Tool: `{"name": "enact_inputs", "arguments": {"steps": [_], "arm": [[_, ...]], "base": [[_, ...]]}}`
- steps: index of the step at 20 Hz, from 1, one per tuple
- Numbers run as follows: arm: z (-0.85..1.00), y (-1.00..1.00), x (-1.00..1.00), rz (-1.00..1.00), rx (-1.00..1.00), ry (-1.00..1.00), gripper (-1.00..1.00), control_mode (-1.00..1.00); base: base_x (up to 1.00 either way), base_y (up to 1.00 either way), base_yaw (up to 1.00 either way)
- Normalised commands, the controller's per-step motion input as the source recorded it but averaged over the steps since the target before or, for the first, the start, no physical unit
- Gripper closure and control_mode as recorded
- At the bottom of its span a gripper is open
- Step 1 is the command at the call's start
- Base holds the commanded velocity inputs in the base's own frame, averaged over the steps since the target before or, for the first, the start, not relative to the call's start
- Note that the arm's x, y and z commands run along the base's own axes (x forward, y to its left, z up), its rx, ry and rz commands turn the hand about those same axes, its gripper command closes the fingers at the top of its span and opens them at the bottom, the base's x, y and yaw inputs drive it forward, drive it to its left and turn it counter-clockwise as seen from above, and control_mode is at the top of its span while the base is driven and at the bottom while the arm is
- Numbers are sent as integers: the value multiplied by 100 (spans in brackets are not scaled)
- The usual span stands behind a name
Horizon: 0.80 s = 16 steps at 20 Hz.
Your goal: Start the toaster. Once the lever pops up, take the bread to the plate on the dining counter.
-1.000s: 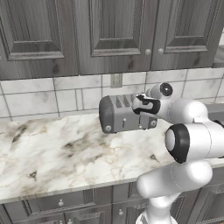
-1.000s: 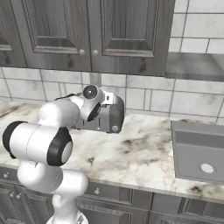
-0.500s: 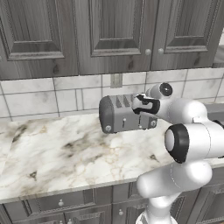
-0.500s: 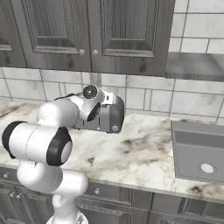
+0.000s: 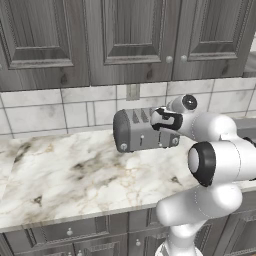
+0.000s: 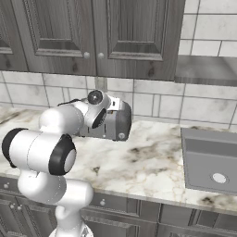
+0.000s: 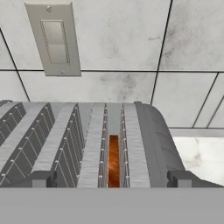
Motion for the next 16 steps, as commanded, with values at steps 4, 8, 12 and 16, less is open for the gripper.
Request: {"name": "enact_inputs", "arguments": {"steps": [4,8,12,16], "arm": [[0,0,0,0,0,0,-100,-100],[0,0,0,0,0,0,-100,-100],[0,0,0,0,0,0,-100,-100],[0,0,0,0,0,0,-100,-100]], "base": [[0,0,0],[0,0,0],[0,0,0],[0,0,0]]}}
